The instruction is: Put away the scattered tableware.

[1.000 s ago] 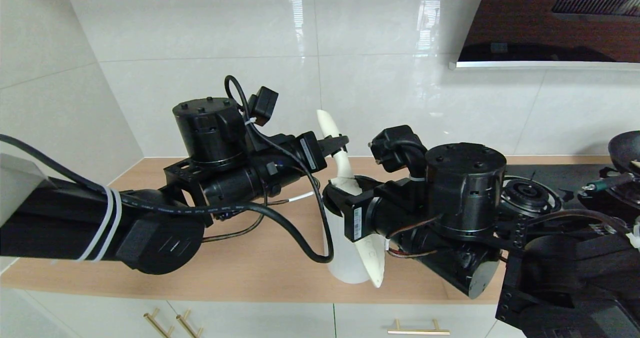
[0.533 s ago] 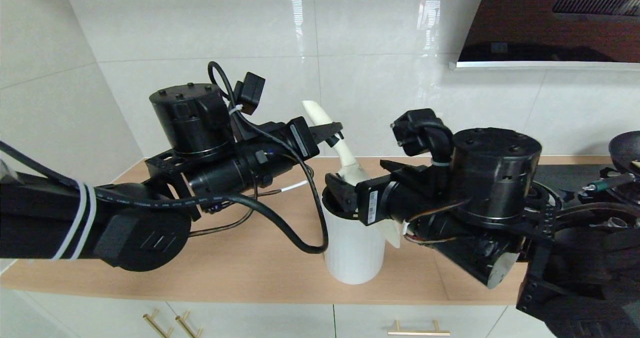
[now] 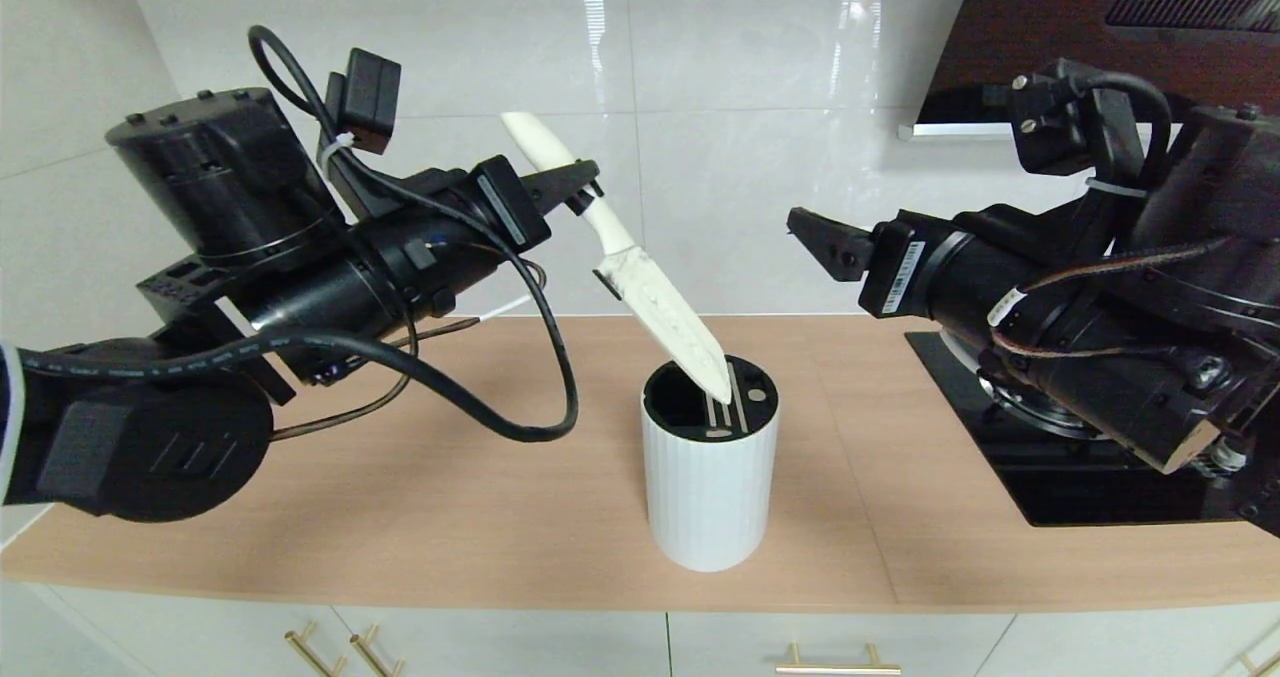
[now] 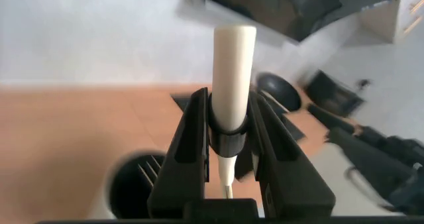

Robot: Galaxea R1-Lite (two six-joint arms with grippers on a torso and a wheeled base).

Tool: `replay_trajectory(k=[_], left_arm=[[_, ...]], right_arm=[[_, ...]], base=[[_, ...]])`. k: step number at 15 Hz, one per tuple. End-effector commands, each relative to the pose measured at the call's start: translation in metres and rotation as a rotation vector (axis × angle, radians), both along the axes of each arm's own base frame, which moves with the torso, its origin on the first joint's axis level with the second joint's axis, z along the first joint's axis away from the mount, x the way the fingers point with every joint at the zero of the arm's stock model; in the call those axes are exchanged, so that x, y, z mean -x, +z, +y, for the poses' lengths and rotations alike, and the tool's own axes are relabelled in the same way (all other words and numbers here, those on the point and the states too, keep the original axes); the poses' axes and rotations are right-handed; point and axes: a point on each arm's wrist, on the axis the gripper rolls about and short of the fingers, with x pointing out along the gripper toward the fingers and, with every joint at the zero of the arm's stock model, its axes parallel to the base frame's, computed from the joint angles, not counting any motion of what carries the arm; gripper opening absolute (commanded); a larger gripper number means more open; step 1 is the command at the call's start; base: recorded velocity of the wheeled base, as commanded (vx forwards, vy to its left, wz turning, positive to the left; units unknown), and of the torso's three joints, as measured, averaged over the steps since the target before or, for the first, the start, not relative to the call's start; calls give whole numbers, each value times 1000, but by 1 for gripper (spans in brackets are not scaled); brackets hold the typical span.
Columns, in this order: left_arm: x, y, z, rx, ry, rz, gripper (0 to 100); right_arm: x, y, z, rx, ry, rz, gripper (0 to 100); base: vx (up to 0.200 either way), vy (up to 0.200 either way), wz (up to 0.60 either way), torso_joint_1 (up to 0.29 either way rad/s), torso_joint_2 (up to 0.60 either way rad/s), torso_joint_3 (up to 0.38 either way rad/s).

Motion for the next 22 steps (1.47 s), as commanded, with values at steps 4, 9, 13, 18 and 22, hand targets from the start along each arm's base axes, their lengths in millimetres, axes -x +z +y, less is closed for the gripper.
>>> replay_trajectory(k=[4,9,13,18,22], left_arm=[[10,-4,3,-148,104,-138,0],[11,-20,-12,-225,86,-151,0],[-4,-42,-22,-246,94,-177,0],[-4,-45,-31,-265,88,-186,0],[-2,-50,-38,-316,78,-208,0]], right_arm=[[-5,-7,2,25,-7,14,100],[-8,-9,3,36,-15,19,100],[-8,-11,3,41,-15,22,100],[-8,-10,2,40,-17,21,100],[-8,-11,2,40,-18,22,100]], base=[[0,0,0,0,0,0],[0,0,0,0,0,0],[0,0,0,0,0,0],[0,0,0,0,0,0],[0,0,0,0,0,0]])
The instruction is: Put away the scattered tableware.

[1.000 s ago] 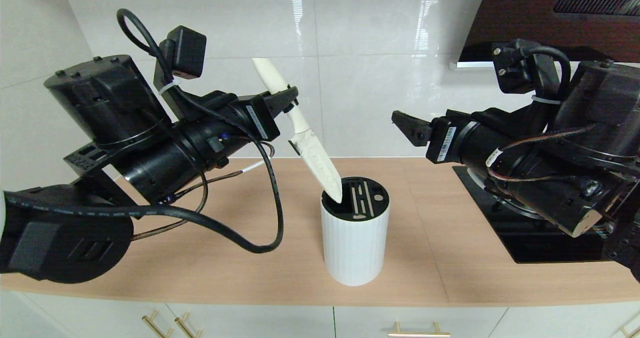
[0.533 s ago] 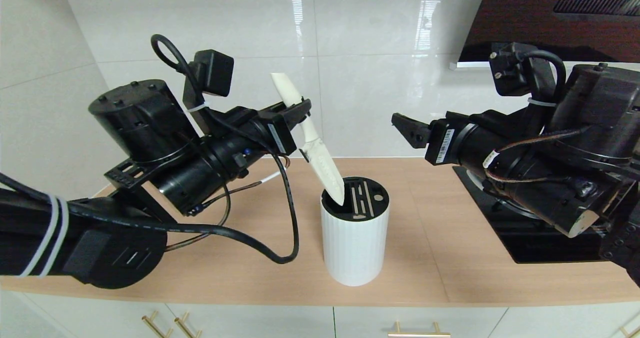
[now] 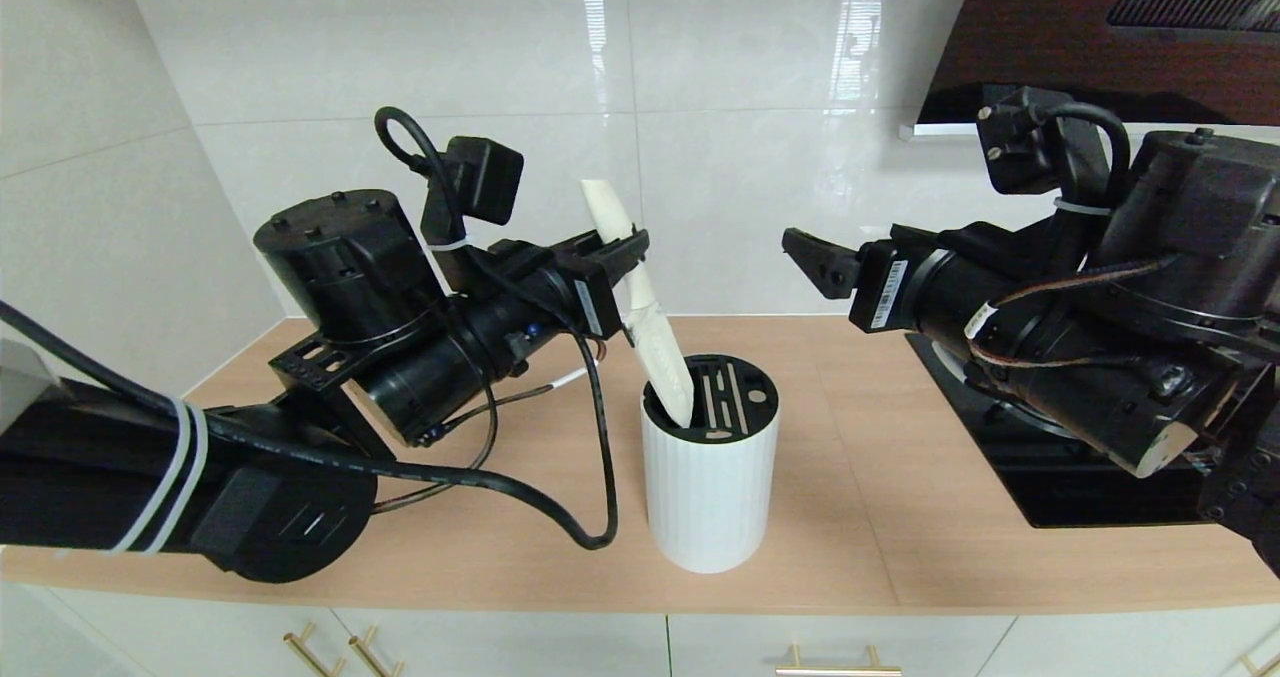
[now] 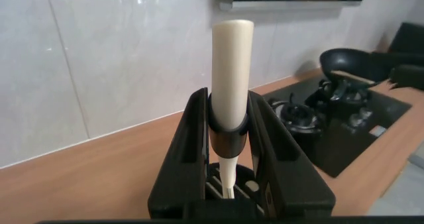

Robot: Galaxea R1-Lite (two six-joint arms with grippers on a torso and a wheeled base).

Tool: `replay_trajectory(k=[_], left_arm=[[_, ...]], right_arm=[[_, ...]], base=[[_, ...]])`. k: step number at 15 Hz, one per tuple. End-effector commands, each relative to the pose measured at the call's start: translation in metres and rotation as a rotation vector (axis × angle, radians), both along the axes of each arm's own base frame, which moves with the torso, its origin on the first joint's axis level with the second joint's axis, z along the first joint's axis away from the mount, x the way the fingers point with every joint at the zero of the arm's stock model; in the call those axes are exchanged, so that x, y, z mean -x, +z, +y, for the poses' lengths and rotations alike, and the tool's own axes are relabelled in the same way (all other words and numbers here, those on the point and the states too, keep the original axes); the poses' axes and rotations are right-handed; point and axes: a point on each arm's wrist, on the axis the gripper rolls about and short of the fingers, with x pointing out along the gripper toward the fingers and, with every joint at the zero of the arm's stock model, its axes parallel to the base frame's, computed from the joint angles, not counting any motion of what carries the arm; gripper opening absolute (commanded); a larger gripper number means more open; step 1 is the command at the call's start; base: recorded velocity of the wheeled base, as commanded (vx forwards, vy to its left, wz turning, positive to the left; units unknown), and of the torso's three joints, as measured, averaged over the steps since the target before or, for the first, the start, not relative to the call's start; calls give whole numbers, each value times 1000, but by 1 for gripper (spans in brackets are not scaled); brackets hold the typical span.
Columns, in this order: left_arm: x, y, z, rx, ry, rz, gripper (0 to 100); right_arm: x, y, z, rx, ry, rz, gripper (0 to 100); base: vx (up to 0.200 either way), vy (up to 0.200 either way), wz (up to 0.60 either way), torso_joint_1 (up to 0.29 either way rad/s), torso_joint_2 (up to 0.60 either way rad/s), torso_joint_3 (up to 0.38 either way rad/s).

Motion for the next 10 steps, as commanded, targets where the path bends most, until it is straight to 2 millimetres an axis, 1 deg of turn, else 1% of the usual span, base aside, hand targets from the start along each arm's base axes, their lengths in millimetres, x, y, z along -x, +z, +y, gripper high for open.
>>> replay_trajectory(k=[1,4,7,10], left_arm=[[0,-5,-5,-24,-10,2,0],[-6,-9,-10,-55,-7,-7,0],[-9,-6,-13,-67,-10,9,0],[-9,-13,-19,-80,-27,27,0]], right_arm=[[0,0,0,0,0,0,100],[0,0,0,0,0,0,100],[0,0,0,0,0,0,100],[-1,-1,1,1,0,1,100]], base=[[0,0,0,0,0,0],[0,0,0,0,0,0],[0,0,0,0,0,0],[0,0,0,0,0,0]])
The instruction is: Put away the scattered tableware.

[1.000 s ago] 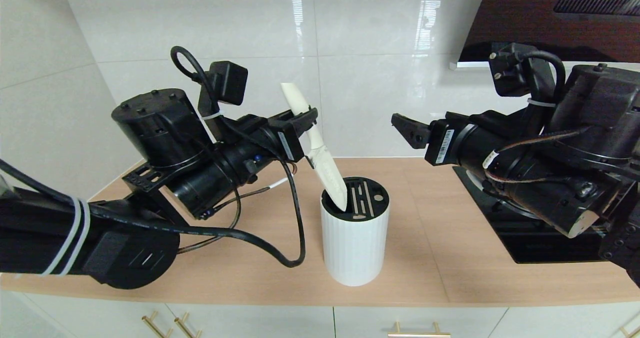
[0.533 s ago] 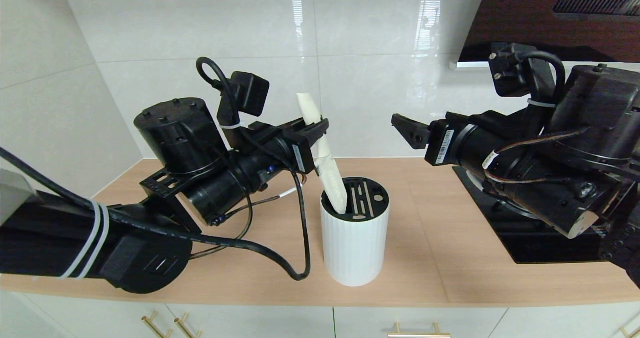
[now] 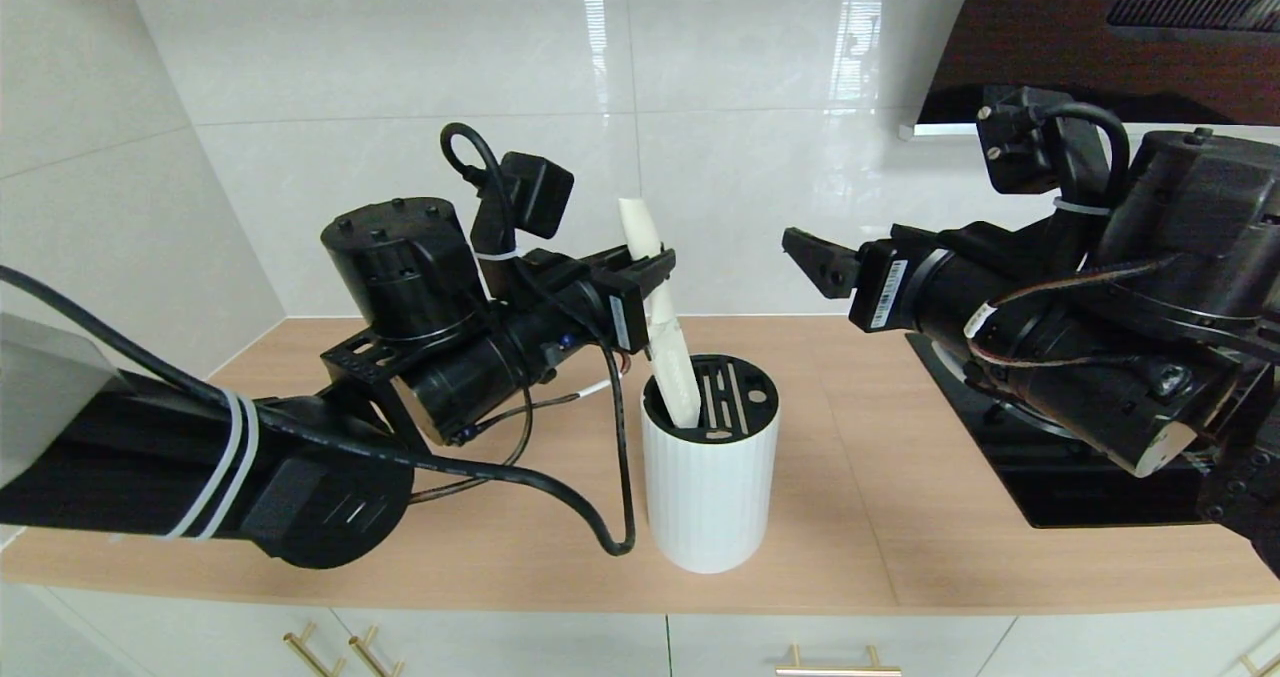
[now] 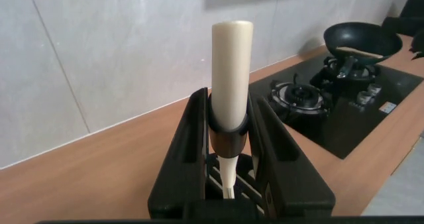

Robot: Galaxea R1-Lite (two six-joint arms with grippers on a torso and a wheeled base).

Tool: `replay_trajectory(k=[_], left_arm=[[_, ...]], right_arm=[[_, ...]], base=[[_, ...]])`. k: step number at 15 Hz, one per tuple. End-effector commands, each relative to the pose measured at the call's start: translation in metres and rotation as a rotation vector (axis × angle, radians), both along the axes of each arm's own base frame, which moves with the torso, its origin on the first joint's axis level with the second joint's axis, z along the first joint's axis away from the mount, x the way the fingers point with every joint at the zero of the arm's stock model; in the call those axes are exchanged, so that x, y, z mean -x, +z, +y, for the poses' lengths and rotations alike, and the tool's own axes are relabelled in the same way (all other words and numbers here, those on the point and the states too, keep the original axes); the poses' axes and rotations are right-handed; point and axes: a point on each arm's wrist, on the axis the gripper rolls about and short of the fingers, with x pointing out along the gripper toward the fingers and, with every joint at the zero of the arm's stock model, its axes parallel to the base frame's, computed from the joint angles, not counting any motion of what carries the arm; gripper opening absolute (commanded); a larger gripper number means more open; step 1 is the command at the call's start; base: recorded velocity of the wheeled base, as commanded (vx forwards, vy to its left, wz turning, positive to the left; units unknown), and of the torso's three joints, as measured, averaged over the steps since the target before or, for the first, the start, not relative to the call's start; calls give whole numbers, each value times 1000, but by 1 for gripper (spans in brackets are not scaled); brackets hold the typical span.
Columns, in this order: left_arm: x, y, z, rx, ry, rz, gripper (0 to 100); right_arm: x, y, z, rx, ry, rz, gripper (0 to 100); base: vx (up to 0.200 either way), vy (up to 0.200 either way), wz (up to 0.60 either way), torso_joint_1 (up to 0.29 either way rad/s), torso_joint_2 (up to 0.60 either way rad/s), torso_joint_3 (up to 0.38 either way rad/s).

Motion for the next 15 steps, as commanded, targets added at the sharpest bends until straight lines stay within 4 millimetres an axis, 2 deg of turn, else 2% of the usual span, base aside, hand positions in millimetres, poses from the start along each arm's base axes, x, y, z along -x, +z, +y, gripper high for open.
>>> replay_trajectory(k=[1,4,10,15], left_arm=[[0,-6,-6,-14,-11,10,0],[-4,-23,-13,-82,18,15,0],[-4,-36,-20,-101,14,43,0],[-7,-62,-31,-142,10,86,0]], right_arm=[[0,-1,1,1,1,1,100],[1,1,0,-2,1,-2,100],[1,0,0,0,2,0,100],[1,-1,0,2,2,3,100]], base=[[0,0,0,0,0,0],[0,0,0,0,0,0],[0,0,0,0,0,0],[0,0,0,0,0,0]])
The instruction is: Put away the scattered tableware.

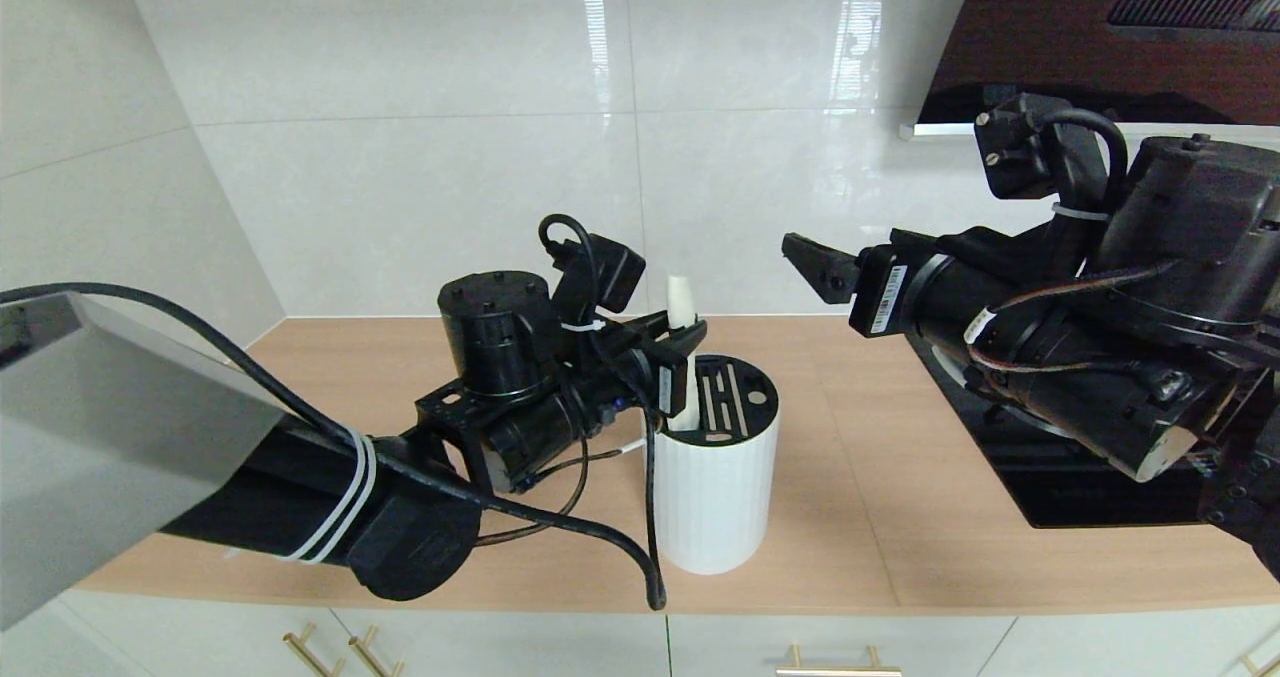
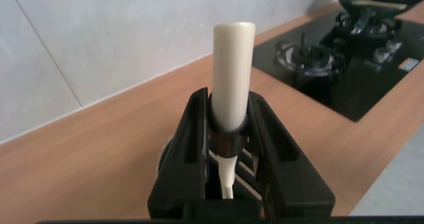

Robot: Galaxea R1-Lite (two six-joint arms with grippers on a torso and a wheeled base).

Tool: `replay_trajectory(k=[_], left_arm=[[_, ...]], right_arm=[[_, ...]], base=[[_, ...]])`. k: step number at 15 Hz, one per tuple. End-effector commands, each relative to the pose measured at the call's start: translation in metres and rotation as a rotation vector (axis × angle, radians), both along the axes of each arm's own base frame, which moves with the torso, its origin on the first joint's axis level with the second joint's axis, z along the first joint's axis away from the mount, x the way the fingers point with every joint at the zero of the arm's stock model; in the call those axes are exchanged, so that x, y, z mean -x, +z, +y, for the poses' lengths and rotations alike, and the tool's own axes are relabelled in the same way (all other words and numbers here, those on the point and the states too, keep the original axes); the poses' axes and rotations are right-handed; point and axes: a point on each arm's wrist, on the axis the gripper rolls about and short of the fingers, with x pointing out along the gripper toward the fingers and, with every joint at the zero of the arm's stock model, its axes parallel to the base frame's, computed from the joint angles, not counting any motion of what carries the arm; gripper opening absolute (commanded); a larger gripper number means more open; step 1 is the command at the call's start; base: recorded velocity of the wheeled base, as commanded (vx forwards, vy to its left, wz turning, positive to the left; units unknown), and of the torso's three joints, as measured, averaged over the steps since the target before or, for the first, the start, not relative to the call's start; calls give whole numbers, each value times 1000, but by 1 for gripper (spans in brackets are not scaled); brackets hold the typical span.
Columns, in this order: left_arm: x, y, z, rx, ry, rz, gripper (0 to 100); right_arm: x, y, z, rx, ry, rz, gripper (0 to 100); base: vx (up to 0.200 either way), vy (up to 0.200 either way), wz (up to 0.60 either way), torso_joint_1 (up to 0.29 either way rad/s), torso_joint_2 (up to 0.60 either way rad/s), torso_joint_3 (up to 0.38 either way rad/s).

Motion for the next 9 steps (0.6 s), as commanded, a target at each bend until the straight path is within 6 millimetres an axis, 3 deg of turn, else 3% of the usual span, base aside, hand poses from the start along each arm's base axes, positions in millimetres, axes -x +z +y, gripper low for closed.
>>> replay_trajectory(k=[1,4,9], left_arm=[[-4,-17,-7,-19,6,20,0],[-7,-32,-14,-34,13,26,0],[-7,-33,-15,-35,13,27,0]], right_arm=[[0,1,0,-1,0,-2,100],[0,0,0,-1,0,-2,100],[0,-1,0,1,0,1,100]], base=[[0,0,0,0,0,0],[0,0,0,0,0,0],[0,0,0,0,0,0]])
